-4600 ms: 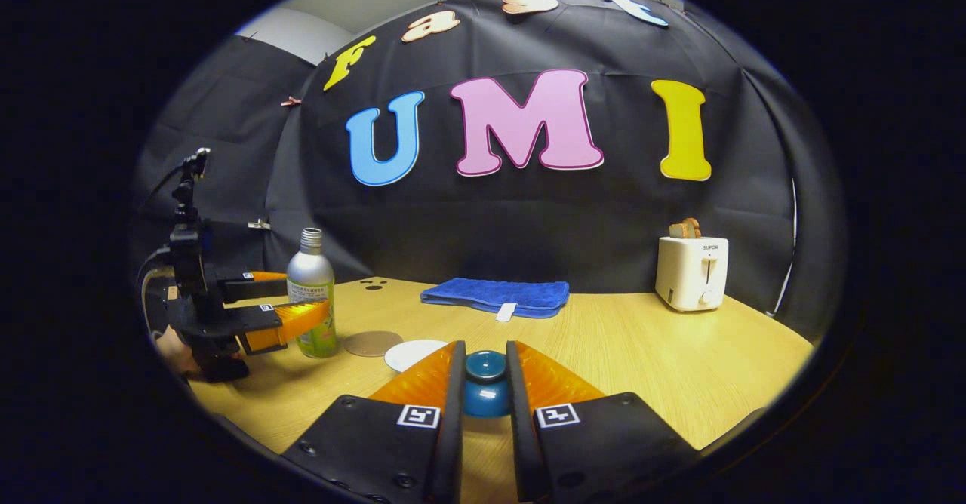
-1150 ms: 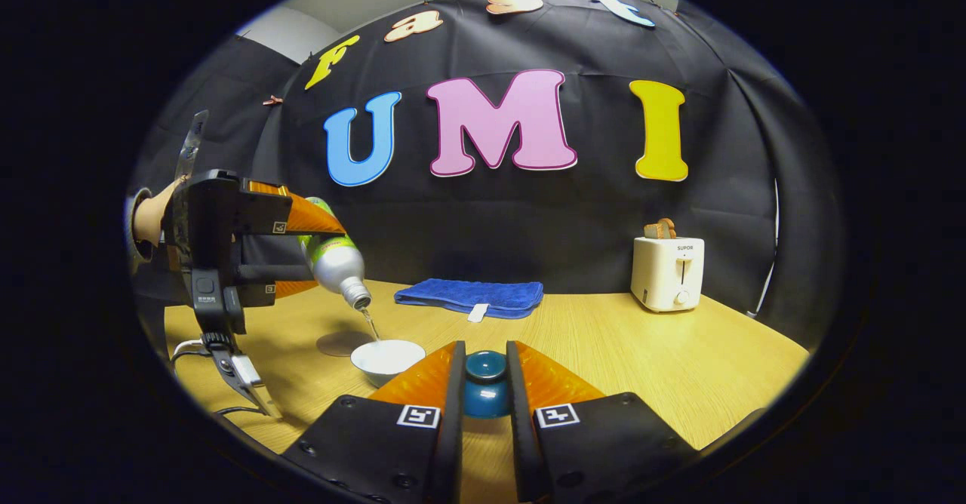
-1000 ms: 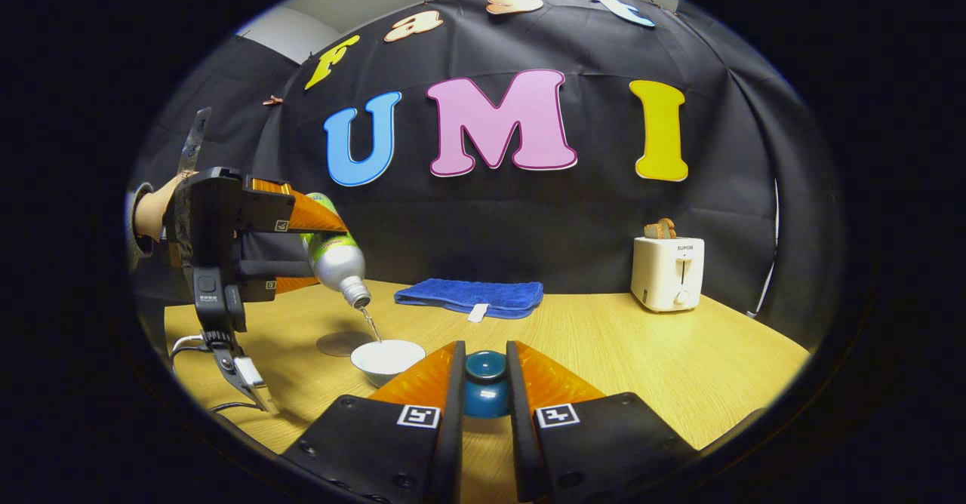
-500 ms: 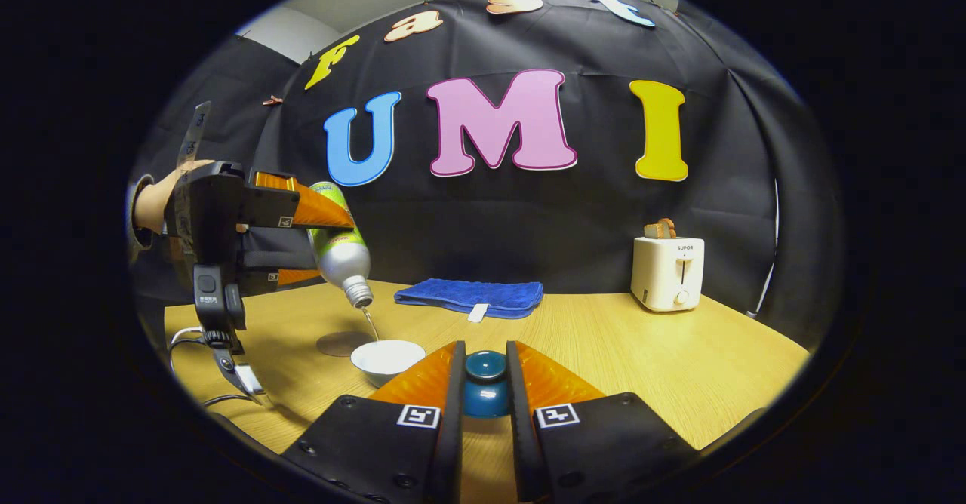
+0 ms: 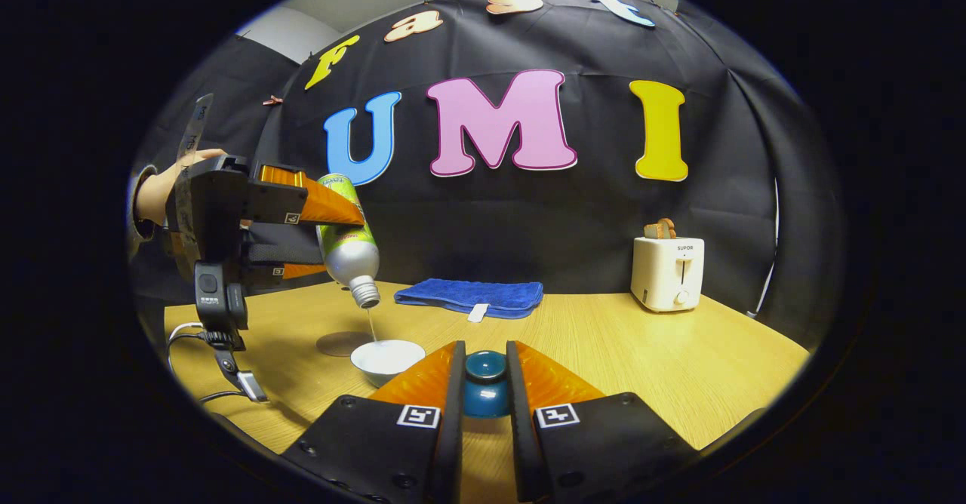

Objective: Open the teacup lid with one hand, grasp the water bottle and pour water into the teacup with the other hand; after pouring, place the water bottle on the coaster and then close the teacup lid.

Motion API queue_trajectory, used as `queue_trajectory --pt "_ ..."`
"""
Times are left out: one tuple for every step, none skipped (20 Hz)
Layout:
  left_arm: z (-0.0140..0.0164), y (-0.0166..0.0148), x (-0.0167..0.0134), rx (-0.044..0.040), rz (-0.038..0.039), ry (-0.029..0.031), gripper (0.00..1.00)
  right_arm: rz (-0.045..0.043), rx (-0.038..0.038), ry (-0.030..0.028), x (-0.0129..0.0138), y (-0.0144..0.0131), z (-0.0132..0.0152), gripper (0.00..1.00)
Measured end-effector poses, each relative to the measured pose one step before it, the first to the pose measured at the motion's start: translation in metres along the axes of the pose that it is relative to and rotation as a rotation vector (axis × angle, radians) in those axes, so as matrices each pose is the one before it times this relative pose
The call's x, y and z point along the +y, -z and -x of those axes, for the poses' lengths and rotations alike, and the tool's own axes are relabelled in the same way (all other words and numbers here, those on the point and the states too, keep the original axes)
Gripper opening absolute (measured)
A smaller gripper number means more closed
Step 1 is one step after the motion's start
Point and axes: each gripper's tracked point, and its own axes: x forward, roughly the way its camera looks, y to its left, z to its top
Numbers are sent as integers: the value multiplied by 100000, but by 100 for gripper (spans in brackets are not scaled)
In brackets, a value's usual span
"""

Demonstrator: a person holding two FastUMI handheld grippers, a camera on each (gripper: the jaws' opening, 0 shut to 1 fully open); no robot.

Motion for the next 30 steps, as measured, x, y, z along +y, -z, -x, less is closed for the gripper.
queue_trajectory --pt "-43 -78 -46 51 532 -304 83 -11 5 -8 -1 -26 16 31" --pt "42 70 112 45 877 -447 83 -8 11 -8 0 4 -8 31" --pt "-117 71 -121 371 2927 117 83 -1 7 2 -4 -6 24 31" --pt "-132 169 -266 317 5044 427 83 2 5 -10 -60 0 -42 31" --pt "-61 -23 -497 78 6493 816 83 0 4 9 38 4 19 31" --pt "226 13 -425 -143 7088 772 83 18 -9 -8 45 29 -1 31" --pt "-31 -67 -121 374 7666 -416 83 -6 -5 6 -28 -38 44 31" --pt "285 -72 17 -144 7921 -501 82 -8 4 11 7 -23 -1 31" --pt "-89 -234 -424 -423 8596 313 82 -8 9 8 -8 21 -19 31" --pt "38 175 -388 273 9652 1562 82 -8 -10 1 -25 4 8 31" --pt "-49 -2 -729 292 10436 1775 82 -6 5 15 -13 -28 -19 31" --pt "134 -182 -589 -800 11819 1407 83 28 0 -15 -23 6 0 31" --pt "-60 -226 -276 -1220 10272 288 83 -14 3 14 22 -8 -2 31" --pt "-230 11 -353 -1806 11516 402 82 30 -13 -28 25 28 -3 31" --pt "-111 -182 -476 -1626 11015 -145 81 -26 11 12 -40 -74 -15 31" --pt "-172 70 -262 -1678 10914 -83 81 15 -3 -7 14 -36 13 31" --pt "-41 -157 -261 -1805 11175 -96 81 11 10 89 -19 84 -2 31" --pt "169 -198 -146 -2475 11199 -222 81 -1 25 88 -8 33 3 31" --pt "152 -212 -97 -2192 11271 -352 81 -11 2 8 9 -32 14 31" --pt "625 -590 -4 -2475 11397 -152 81 -14 16 12 5 -20 22 31" --pt "-149 -332 162 -1831 11360 1 81 -6 1 58 -17 0 1 31" --pt "-483 -133 37 -1827 10197 -323 81 24 24 239 -36 -1 -8 31" --pt "-362 -258 43 -1393 8596 -343 81 22 2 -17 56 17 -1 31" --pt "-257 61 118 -2201 7057 -1230 81 -24 -36 25 -19 -9 -3 31" --pt "-106 -83 32 -2530 6143 -1229 81 -36 12 6 -26 24 -7 31" --pt "-121 -80 -36 -2511 5647 -1038 81 35 -25 105 -20 -38 18 31" --pt "-234 -70 -101 -2102 5211 -242 81 -17 43 182 -28 0 -8 31" --pt "-124 82 -21 -1008 4709 -279 80 30 -29 7 65 -6 23 31" --pt "-76 258 -35 18 2718 -489 81 -24 25 -2 -36 6 -11 31" --pt "62 637 264 1171 2410 -703 81 -9 -12 -4 4 8 -4 31"
